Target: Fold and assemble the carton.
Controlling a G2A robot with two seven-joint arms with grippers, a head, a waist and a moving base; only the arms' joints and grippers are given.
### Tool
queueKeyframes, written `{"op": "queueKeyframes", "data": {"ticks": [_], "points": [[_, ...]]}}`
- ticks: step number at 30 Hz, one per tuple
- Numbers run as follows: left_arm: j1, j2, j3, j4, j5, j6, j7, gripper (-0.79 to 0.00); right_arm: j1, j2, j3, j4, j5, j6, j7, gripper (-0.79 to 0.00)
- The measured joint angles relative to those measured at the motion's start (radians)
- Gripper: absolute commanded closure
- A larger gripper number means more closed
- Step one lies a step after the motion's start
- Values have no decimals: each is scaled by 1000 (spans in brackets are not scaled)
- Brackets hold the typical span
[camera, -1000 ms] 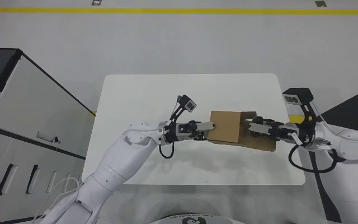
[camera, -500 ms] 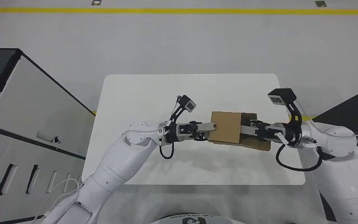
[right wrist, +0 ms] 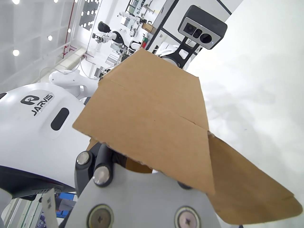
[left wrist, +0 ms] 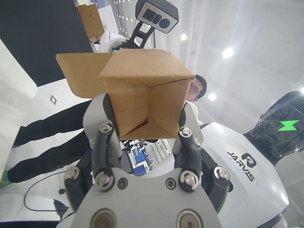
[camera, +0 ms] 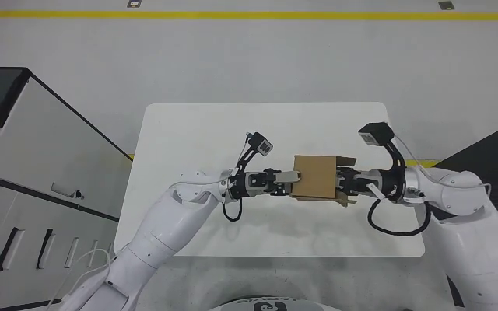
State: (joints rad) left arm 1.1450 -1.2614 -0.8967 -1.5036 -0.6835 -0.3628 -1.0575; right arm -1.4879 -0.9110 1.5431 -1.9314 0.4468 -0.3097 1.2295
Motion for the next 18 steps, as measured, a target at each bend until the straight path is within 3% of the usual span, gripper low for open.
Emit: {"op": "queueKeyframes", "data": {"ticks": [18], "points": [[-1, -6, -3, 5, -3, 3, -8, 0, 34, 2, -51, -12, -67, 32, -31, 0]]}}
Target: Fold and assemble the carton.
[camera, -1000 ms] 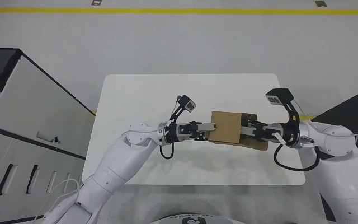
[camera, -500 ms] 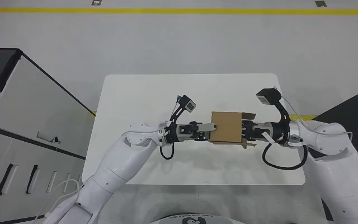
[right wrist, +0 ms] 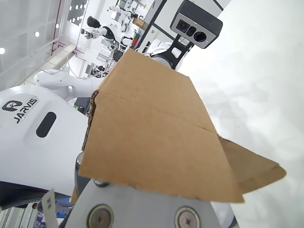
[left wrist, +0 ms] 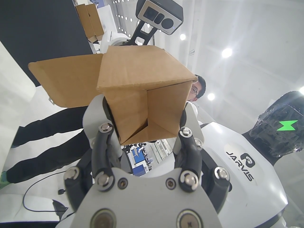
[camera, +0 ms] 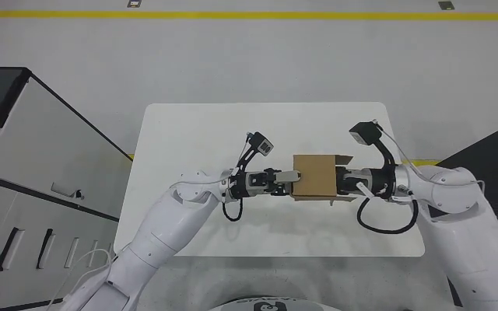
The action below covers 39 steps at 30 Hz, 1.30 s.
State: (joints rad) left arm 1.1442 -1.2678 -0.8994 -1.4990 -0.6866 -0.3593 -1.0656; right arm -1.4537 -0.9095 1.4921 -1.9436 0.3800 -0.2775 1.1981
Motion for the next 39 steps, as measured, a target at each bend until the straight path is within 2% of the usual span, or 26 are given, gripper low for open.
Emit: {"op": "queueKeyframes", "data": {"ticks": [14, 26, 39], "points": [[0, -4, -4, 7, 1, -3, -4, 0, 31, -1, -41, 16, -7, 6, -11, 0], [2, -6, -12, 8, 6, -2, -6, 0, 6, 9, 17, 19, 7, 5, 2, 0], [-3, -12, -9, 17, 2, -7, -12, 0, 54, 1, -75, 50, -13, 7, -28, 0]]}}
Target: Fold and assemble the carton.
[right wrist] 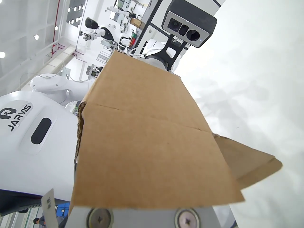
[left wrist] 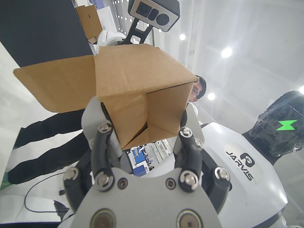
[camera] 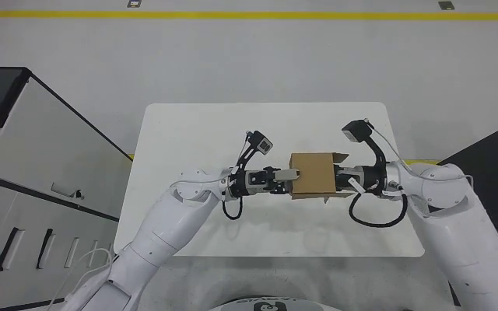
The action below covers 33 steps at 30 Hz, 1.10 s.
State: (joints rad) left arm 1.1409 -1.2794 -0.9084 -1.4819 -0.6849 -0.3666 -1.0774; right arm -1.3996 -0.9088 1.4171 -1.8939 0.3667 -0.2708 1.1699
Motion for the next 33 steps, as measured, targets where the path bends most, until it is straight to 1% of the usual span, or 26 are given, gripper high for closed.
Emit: {"op": "queueKeyframes", "data": {"ticks": [6, 11, 22, 23, 26, 29, 33], "points": [[1, -1, -2, 1, 1, 1, -3, 0, 21, -2, -23, 15, 1, -3, -4, 0], [0, -2, -5, 6, 6, 2, -5, 0, 23, -1, -19, 18, 2, -3, -3, 0], [9, 2, -25, 9, 14, 1, -7, 0, -42, 15, 94, -4, 46, -22, 37, -3], [9, 2, -27, 8, 14, 1, -7, 0, -48, 16, 104, -6, 52, -25, 42, -114], [11, 2, -30, 7, 16, 1, -6, 0, -68, 20, 140, -12, 69, -33, 60, -175], [12, 3, -34, 6, 17, 2, -6, 0, -90, 25, 183, -14, 85, -44, 76, -185], [14, 3, -38, 6, 24, 8, -3, 0, -124, 30, 251, -2, 136, -71, 97, -166]]}}
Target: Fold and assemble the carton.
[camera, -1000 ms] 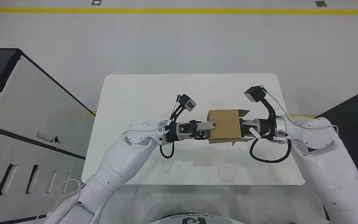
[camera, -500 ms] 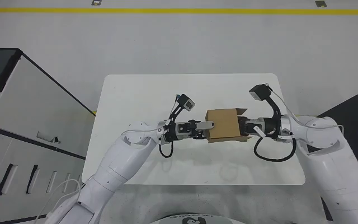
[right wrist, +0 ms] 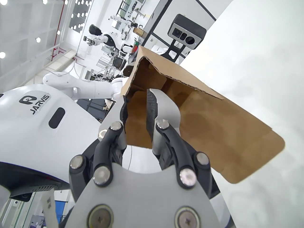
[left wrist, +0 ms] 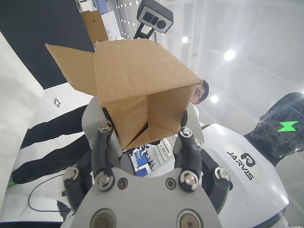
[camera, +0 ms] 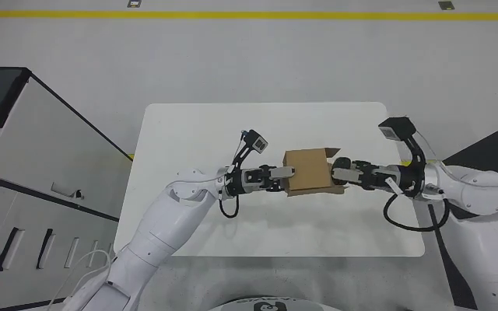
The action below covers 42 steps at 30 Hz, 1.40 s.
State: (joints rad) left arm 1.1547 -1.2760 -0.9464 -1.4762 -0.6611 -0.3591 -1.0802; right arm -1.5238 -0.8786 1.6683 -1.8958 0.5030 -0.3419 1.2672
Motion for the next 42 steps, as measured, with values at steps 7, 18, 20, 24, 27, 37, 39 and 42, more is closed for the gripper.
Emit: {"op": "queueKeyframes", "data": {"ticks": [7, 18, 20, 24, 27, 37, 39, 42], "points": [[2, 0, -5, -3, 2, 2, 1, 0, -49, 4, 96, 25, 94, -27, 11, -120], [-8, -4, 6, -2, -5, 10, -11, 0, -56, -1, 101, 42, 87, -5, -96, 0], [-11, -4, 8, 1, 7, 21, -10, 0, -53, -2, 100, 41, 85, -8, -101, 0], [-12, -4, 8, 2, 9, 23, -9, 0, -54, -2, 101, 41, 86, -8, -98, 0], [-11, -4, 8, 0, 10, 23, -7, 0, -55, -3, 99, 43, 88, -3, -110, 0], [17, 1, -5, -30, 17, 35, 10, 0, -56, -7, 94, 73, 81, 67, -197, 0], [20, 2, -6, -33, 17, 36, 9, 0, -47, -8, 74, 78, 77, 75, -193, 0], [23, 2, -7, -37, 19, 37, 7, 0, -29, -11, 38, 86, 75, 78, -194, 0]]}}
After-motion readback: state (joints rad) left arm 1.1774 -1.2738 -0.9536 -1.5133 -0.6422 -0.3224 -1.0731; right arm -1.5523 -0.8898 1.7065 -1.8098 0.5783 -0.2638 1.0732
